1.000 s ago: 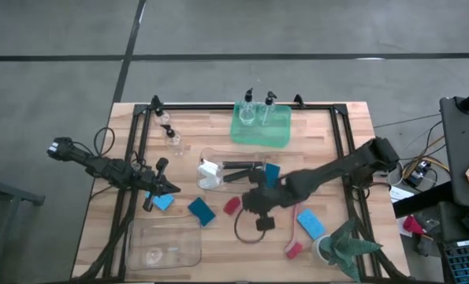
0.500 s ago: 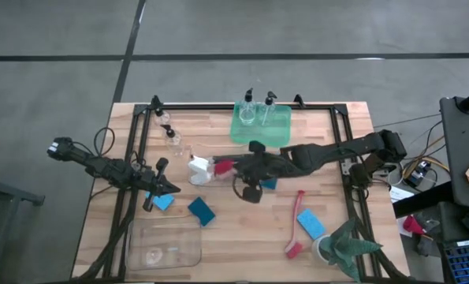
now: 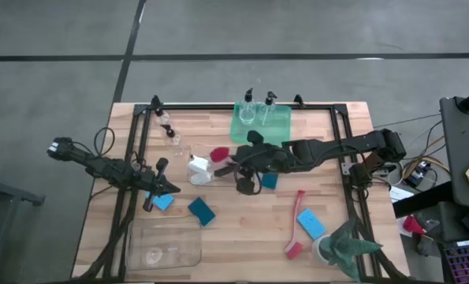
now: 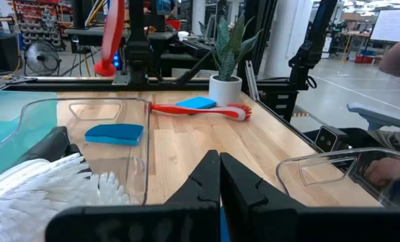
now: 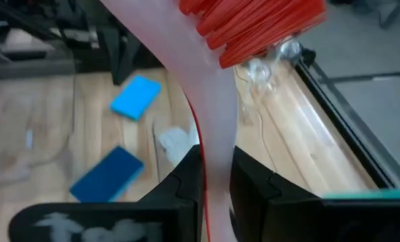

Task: Pick & Place Kitchen Sink Supplies
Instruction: Put the pink dish brush into the top transparent bin

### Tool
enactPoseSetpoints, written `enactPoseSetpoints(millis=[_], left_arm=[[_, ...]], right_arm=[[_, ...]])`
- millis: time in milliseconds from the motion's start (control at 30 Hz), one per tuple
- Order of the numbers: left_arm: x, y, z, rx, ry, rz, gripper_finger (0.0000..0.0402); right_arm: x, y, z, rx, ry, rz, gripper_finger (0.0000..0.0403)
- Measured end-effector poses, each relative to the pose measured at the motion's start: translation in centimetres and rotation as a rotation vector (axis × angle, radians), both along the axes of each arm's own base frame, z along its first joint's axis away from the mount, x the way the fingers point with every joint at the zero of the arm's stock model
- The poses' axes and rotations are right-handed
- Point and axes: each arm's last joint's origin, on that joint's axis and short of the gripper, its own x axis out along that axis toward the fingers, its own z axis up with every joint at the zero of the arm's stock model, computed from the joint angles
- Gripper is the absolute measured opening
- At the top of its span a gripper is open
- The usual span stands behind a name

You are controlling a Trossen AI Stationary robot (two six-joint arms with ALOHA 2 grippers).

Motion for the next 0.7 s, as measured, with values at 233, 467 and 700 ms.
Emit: enactPoseSetpoints(millis=[233, 467, 700], left_arm=[[0.0, 0.0, 0.0, 0.0, 0.001, 0.0, 0.0003], [0.0, 0.0, 0.0, 0.001, 0.004, 0.0, 0.0003], [0.0, 0.0, 0.0, 0.001, 0.004, 0.0, 0.0003]], right_arm=[[2.5, -1.8, -3.0, 0.006, 0.037, -0.032, 0.0048], [4.3, -2.8, -6.8, 0.024, 0.142, -0.04, 0.0048], [4.6, -2.9, -8.3, 0.051, 0.214, -0.04, 0.0048]])
